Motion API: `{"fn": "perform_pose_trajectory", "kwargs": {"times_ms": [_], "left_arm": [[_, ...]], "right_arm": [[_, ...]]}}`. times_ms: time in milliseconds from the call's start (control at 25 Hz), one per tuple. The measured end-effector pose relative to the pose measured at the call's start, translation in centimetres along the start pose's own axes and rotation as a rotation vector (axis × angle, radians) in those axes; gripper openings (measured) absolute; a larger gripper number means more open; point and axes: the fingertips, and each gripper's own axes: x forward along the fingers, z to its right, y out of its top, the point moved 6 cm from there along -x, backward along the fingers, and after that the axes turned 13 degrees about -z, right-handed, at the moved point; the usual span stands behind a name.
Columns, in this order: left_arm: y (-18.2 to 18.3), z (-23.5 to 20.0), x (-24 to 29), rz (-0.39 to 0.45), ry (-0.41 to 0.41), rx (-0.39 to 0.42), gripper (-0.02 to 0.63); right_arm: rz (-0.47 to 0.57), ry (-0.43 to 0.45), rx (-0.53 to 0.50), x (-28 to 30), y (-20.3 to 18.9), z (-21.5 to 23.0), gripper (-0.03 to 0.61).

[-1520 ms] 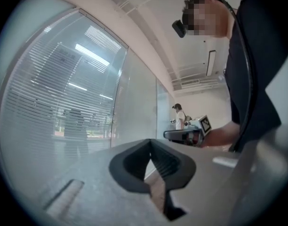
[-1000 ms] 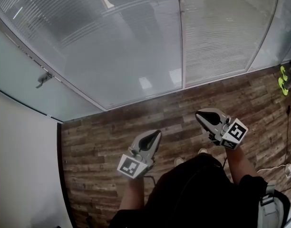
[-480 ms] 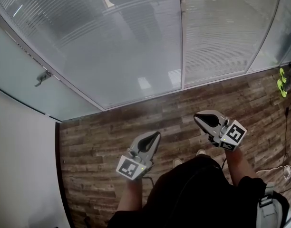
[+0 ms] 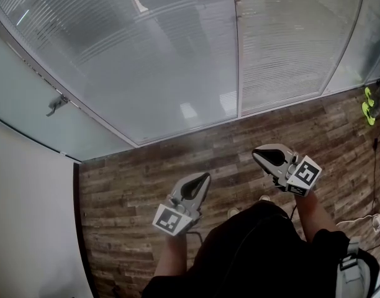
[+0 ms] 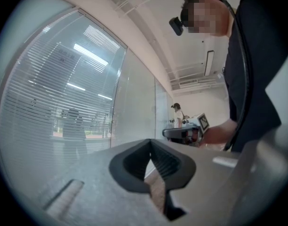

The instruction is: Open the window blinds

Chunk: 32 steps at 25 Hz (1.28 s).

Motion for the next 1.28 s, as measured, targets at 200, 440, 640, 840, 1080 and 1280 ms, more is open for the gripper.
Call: {"fn": "perform_pose_trajectory", "kwargs": {"times_ms": [200, 440, 640, 840, 1080, 1280], "left_arm": [[-0.2, -0.2, 0.2, 0.003, -0.023, 0.005, 0.005], [-0.2, 0.4, 0.8, 0.036, -0.053, -0.021, 0.005], [0.0, 0.3, 1.4, 0.039, -0.069, -0.029, 0.005], [-0.2, -0.2, 1.5, 0.034, -0.051, -0.036, 0.005], [-0.5, -1.1, 2.2, 0.012, -0.027, -0.047, 0.005], [-0.6, -2.4, 3.6, -0.015, -0.016, -0.041, 0.004]], "right_arm": [[0.016, -0.041, 0.002, -0.1, 1.1, 0.4, 0.008], [-0.016, -0.059, 0.001, -1.6, 1.1, 0.6, 0.006], [-0.041, -0.059, -0.022, -2.0, 1.0, 1.0, 0.006], [-0.039, -0.043, -0.022, -1.3, 1.1, 1.2, 0.008], [-0.071, 0.008, -0.026, 0.3, 1.0, 2.7, 0.008], [-0.066, 0.045, -0.051, 2.1, 1.0, 4.6, 0.008]]}}
